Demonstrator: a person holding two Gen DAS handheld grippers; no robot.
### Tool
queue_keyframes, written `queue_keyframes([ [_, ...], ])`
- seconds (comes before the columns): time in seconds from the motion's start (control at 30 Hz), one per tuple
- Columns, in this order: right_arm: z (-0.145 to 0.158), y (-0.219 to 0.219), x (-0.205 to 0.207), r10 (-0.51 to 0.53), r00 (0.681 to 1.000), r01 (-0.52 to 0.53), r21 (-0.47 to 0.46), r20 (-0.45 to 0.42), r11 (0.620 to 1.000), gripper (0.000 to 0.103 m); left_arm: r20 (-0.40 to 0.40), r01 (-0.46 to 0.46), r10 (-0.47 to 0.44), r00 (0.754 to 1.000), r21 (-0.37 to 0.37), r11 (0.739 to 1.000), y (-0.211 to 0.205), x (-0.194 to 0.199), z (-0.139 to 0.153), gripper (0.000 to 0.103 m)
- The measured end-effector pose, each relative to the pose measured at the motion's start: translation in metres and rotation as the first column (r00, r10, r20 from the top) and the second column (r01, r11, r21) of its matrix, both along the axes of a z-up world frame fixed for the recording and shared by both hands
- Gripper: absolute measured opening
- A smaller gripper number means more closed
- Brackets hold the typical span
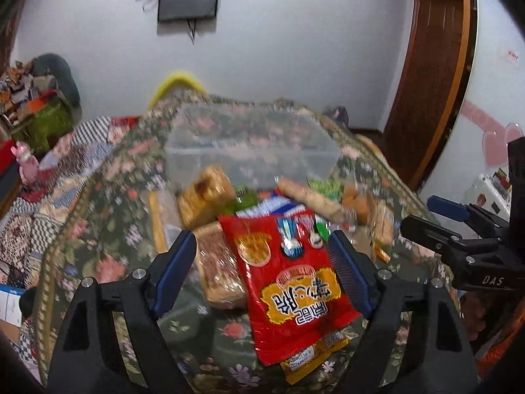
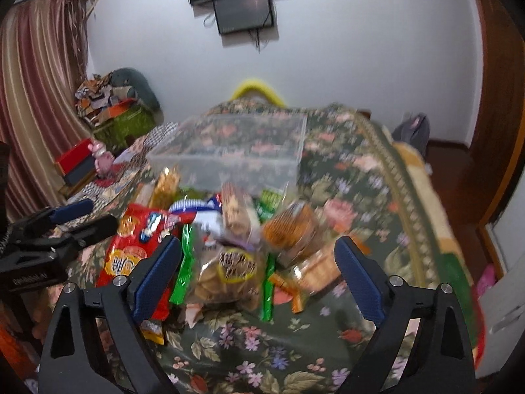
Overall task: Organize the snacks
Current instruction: 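Grasp the red noodle-snack bag with the left tool while the right tool grasps the clear cookie bag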
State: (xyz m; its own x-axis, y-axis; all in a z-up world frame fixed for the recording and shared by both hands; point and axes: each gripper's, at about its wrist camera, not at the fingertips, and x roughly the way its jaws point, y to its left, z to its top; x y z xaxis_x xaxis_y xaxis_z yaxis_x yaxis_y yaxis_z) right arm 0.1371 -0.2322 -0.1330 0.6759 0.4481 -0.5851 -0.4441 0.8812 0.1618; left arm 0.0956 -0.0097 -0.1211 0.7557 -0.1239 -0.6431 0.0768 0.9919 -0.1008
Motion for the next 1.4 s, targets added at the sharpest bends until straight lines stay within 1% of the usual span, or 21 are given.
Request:
queue_keyframes([
  [0.1, -0.006, 0.006, 0.004, 0.015, 1.0, -0.015, -0.006, -0.019, 1.0, 0.094, -0.046, 0.018, -0.017, 0.999, 0.019, 1.0, -0.008, 0.009, -0.012, 0.084],
  [0.2, -0.01, 0.007, 0.006, 0.031, 0.999, -0.031, 0.0, -0.044, 1.0, 0.094, -0.086, 0.027, -0.024, 0.996, 0.026, 0.999, -0.013, 0.016, -0.022, 0.096],
  [0.33, -0.016, 0.009, 0.01, 0.035, 0.997, -0.035, 0.007, -0.067, 0.999, 0.094, -0.125, 0.027, -0.024, 0.992, 0.021, 0.999, -0.017, 0.024, -0.033, 0.098],
  [0.47, -0.021, 0.01, 0.015, 0.061, 0.992, -0.059, 0.022, -0.11, 0.998, 0.094, -0.104, 0.022, -0.015, 0.995, 0.064, 0.998, -0.019, 0.025, -0.036, 0.099],
  [0.57, -0.027, 0.014, 0.019, 0.089, 0.984, -0.083, 0.046, -0.153, 0.996, 0.094, -0.09, 0.019, -0.012, 0.996, 0.076, 0.997, -0.016, 0.023, -0.037, 0.099],
  [0.67, -0.031, 0.021, 0.023, 0.106, 0.979, -0.1, 0.046, -0.175, 0.994, 0.094, -0.068, 0.026, -0.022, 0.997, 0.071, 0.997, -0.011, 0.019, -0.037, 0.091],
  [0.73, -0.035, 0.027, 0.025, 0.115, 0.976, -0.11, 0.035, -0.187, 0.993, 0.094, -0.055, 0.036, -0.031, 0.998, 0.079, 0.996, -0.009, 0.016, -0.035, 0.078],
  [0.77, -0.037, 0.028, 0.026, 0.12, 0.974, -0.115, 0.034, -0.194, 0.993, 0.094, -0.049, 0.042, -0.038, 0.998, 0.081, 0.996, -0.008, 0.014, -0.034, 0.075],
  [0.8, -0.039, 0.031, 0.029, 0.132, 0.969, -0.126, 0.043, -0.209, 0.991, 0.094, -0.043, 0.048, -0.045, 0.998, 0.083, 0.995, -0.007, 0.013, -0.034, 0.068],
  [0.83, -0.042, 0.032, 0.03, 0.139, 0.965, -0.131, 0.051, -0.223, 0.99, 0.094, -0.039, 0.05, -0.047, 0.998, 0.087, 0.995, -0.007, 0.012, -0.033, 0.065],
  [0.9, -0.045, 0.035, 0.034, 0.151, 0.958, -0.14, 0.063, -0.243, 0.988, 0.094, -0.035, 0.053, -0.05, 0.998, 0.083, 0.995, -0.006, 0.011, -0.033, 0.064],
  [0.93, -0.046, 0.037, 0.034, 0.155, 0.957, -0.143, 0.065, -0.247, 0.988, 0.095, -0.032, 0.052, -0.05, 0.998, 0.078, 0.996, -0.005, 0.011, -0.032, 0.061],
  [1.0, -0.046, 0.039, 0.034, 0.158, 0.957, -0.147, 0.062, -0.244, 0.987, 0.095, -0.029, 0.054, -0.052, 0.998, 0.062, 0.997, -0.003, 0.011, -0.031, 0.06],
  [1.07, -0.046, 0.039, 0.035, 0.161, 0.956, -0.15, 0.063, -0.244, 0.987, 0.094, -0.029, 0.055, -0.054, 0.998, 0.041, 0.998, 0.0, 0.011, -0.03, 0.055],
  [1.13, -0.046, 0.038, 0.036, 0.164, 0.954, -0.15, 0.075, -0.25, 0.986, 0.094, -0.022, 0.054, -0.054, 0.998, 0.021, 0.998, 0.003, 0.01, -0.027, 0.048],
  [1.17, -0.046, 0.037, 0.036, 0.164, 0.954, -0.149, 0.08, -0.25, 0.986, 0.093, -0.017, 0.055, -0.054, 0.998, 0.015, 0.998, 0.004, 0.009, -0.026, 0.048],
  [1.23, -0.046, 0.037, 0.035, 0.163, 0.956, -0.146, 0.085, -0.244, 0.986, 0.089, -0.008, 0.054, -0.054, 0.999, 0.007, 0.999, 0.005, 0.008, -0.023, 0.042],
  [1.27, -0.044, 0.036, 0.033, 0.162, 0.957, -0.146, 0.084, -0.239, 0.986, 0.088, -0.003, 0.055, -0.055, 0.998, 0.006, 0.998, 0.006, 0.006, -0.021, 0.042],
  [1.33, -0.04, 0.036, 0.032, 0.158, 0.96, -0.144, 0.078, -0.232, 0.987, 0.08, 0.005, 0.057, -0.057, 0.998, 0.009, 0.998, 0.006, 0.004, -0.018, 0.035],
  [1.37, -0.039, 0.037, 0.031, 0.156, 0.961, -0.142, 0.075, -0.228, 0.987, 0.079, 0.008, 0.06, -0.06, 0.998, 0.009, 0.998, 0.007, 0.003, -0.017, 0.034],
  [1.4, -0.036, 0.039, 0.03, 0.155, 0.963, -0.144, 0.067, -0.22, 0.987, 0.072, 0.01, 0.059, -0.059, 0.998, 0.01, 0.998, 0.007, 0.002, -0.016, 0.033],
])
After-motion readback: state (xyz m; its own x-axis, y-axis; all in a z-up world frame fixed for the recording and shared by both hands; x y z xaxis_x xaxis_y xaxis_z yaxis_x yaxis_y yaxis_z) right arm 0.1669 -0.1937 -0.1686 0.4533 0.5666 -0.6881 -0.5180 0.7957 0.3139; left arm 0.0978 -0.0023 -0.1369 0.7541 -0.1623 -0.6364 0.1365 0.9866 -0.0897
